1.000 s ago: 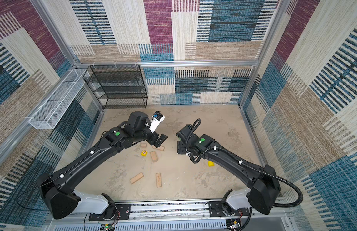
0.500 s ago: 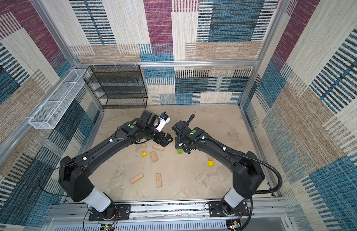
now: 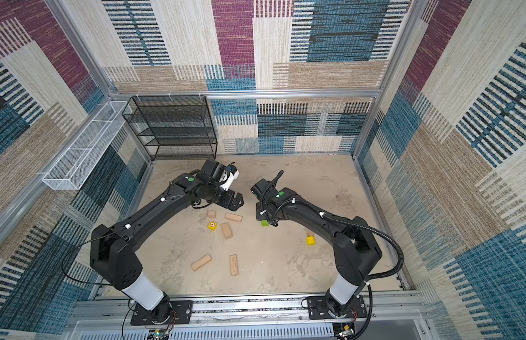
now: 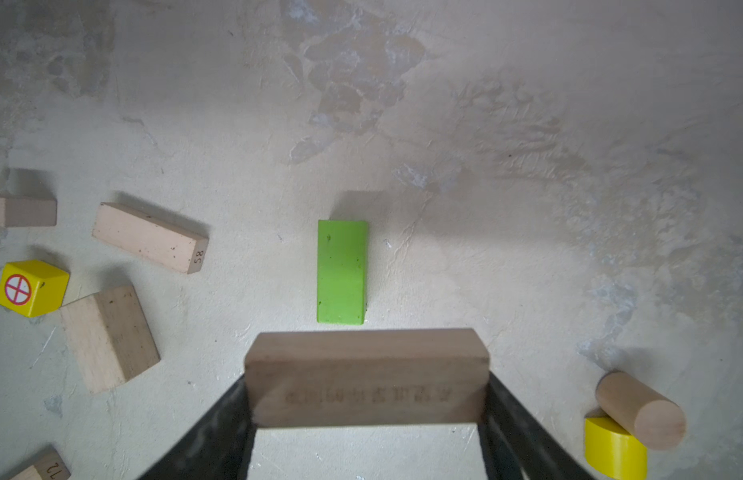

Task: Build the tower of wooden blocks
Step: 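Carry the wooden block over the green block while the left gripper advances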

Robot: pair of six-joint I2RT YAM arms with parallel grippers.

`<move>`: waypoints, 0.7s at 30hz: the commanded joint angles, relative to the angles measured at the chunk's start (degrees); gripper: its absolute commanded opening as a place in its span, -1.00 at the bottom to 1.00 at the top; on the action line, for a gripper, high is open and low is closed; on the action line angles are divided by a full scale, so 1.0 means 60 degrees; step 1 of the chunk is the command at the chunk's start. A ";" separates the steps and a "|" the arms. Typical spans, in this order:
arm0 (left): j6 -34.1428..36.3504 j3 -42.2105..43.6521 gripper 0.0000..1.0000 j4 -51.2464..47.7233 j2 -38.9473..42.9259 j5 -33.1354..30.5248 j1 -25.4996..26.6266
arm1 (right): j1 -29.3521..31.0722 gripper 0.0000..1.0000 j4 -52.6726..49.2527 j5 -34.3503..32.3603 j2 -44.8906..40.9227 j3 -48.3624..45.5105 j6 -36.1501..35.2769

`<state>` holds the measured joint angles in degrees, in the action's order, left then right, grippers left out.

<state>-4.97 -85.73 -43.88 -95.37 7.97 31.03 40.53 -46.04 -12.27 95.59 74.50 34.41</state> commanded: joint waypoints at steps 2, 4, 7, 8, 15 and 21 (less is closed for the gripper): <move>-0.0424 -0.0118 0.94 -0.0056 -0.0048 0.0559 -0.0272 | 0.0012 -0.98 0.0389 0.0105 0.0255 0.0107 0.0208; -0.0446 -0.0123 0.94 -0.0068 -0.0046 0.0645 -0.0358 | 0.0019 -0.96 0.0408 0.0062 0.0414 0.0178 0.0226; -0.0460 -0.0127 0.94 -0.0059 -0.0043 0.0708 -0.0425 | 0.0012 -0.95 0.0409 -0.0055 0.0690 0.0330 0.0206; -0.0460 -0.0122 0.94 -0.0056 -0.0037 0.0723 -0.0452 | 0.0012 -0.94 0.0396 -0.0091 0.0778 0.0392 0.0192; -0.0504 -0.0113 0.94 -0.0069 0.0010 0.0909 -0.0626 | 0.0012 -0.89 0.0482 -0.0079 0.1346 0.0689 0.0109; -0.0574 -0.0132 0.94 -0.0070 0.0039 0.1094 -0.0769 | 0.0012 -0.86 0.0629 0.0104 0.1675 0.0811 0.0189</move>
<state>-6.98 -86.08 -43.99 -95.55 12.97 26.65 40.53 -44.18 -11.99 105.21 78.78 35.07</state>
